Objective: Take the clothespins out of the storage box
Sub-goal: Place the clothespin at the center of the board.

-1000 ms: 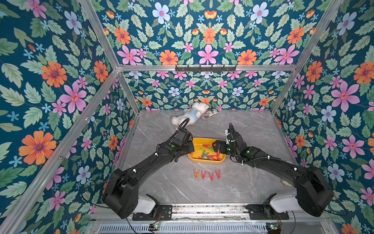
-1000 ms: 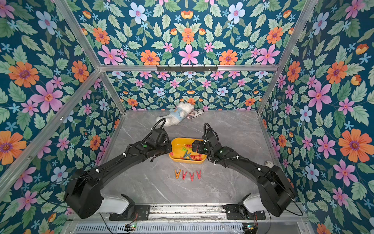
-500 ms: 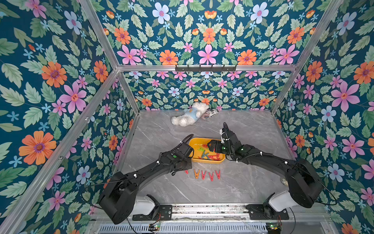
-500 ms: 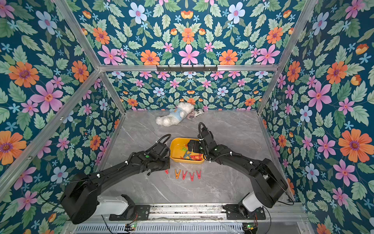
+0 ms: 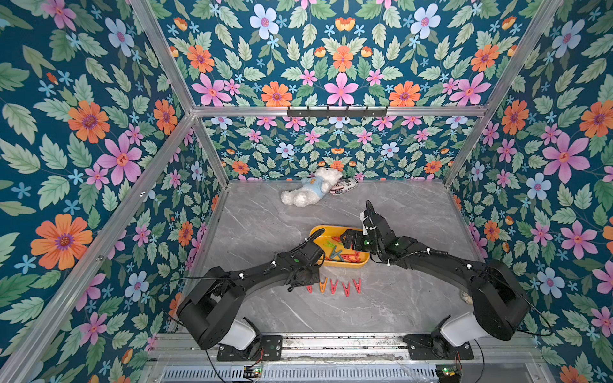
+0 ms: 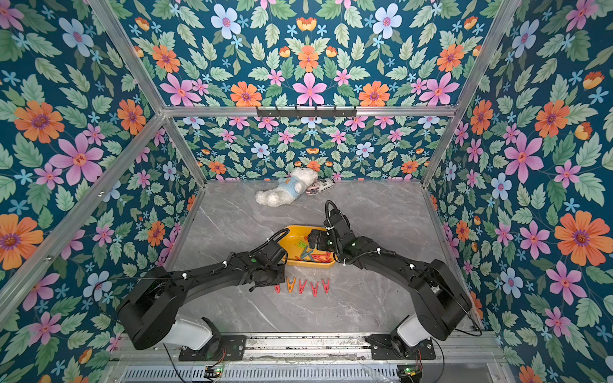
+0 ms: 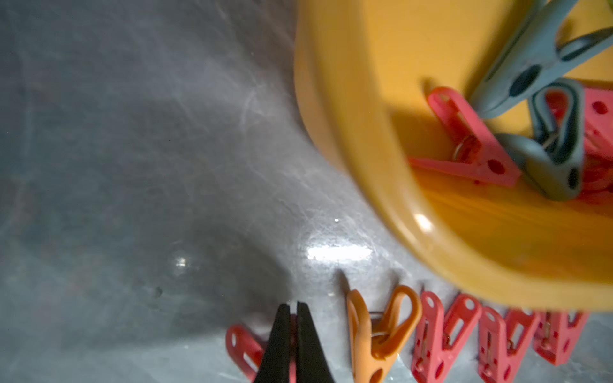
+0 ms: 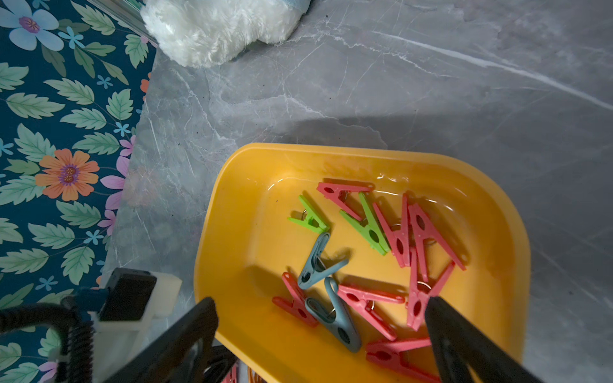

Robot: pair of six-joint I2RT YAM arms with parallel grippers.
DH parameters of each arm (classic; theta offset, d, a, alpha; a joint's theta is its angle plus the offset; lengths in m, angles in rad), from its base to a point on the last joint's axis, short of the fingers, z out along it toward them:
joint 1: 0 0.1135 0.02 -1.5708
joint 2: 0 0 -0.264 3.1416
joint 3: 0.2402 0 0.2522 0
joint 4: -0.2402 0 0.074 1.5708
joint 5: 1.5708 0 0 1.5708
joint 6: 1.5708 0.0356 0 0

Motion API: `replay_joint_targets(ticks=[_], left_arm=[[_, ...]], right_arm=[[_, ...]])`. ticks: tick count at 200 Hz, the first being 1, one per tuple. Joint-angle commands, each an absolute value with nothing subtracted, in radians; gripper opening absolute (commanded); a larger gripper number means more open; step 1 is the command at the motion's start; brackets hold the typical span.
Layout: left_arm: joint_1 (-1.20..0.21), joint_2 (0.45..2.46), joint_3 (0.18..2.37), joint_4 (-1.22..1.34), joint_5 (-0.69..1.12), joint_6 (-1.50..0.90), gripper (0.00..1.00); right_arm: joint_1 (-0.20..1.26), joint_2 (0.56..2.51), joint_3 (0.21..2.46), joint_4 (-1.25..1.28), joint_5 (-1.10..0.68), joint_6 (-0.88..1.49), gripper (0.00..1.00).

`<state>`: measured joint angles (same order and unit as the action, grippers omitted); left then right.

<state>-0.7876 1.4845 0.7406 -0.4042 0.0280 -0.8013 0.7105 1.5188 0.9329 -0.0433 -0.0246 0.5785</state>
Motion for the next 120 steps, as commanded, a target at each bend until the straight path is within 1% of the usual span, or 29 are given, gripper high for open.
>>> replay_joint_targets(ticks=[1,9,30,54,69,90,104,111,120], left_arm=[[-0.790,1.491,0.735,-0.402,0.029,-0.810,0.09],[-0.789,1.489,0.736,-0.402,0.028,-0.812,0.13],[-0.790,1.479,0.745,-0.413,0.017,-0.812,0.26],[-0.789,1.464,0.770,-0.440,0.000,-0.805,0.29],[-0.789,1.446,0.784,-0.457,-0.015,-0.799,0.34],[-0.786,1.416,0.806,-0.478,-0.039,-0.793,0.37],[-0.781,1.394,0.822,-0.487,-0.052,-0.787,0.40],[-0.779,1.383,0.829,-0.489,-0.059,-0.785,0.42],[-0.773,1.369,0.836,-0.488,-0.069,-0.782,0.49]], right_arm=[[0.711,1.517,0.930,-0.044,-0.018,0.570,0.99],[0.712,1.519,0.931,-0.044,-0.018,0.569,0.99],[0.710,1.529,0.940,-0.053,-0.011,0.564,0.99],[0.711,1.550,0.965,-0.078,0.007,0.550,0.99],[0.712,1.569,0.989,-0.097,0.021,0.535,0.99],[0.711,1.595,1.028,-0.124,0.033,0.509,0.99],[0.711,1.618,1.052,-0.137,0.034,0.497,0.95],[0.712,1.630,1.066,-0.142,0.027,0.485,0.90],[0.710,1.647,1.084,-0.152,0.017,0.468,0.83]])
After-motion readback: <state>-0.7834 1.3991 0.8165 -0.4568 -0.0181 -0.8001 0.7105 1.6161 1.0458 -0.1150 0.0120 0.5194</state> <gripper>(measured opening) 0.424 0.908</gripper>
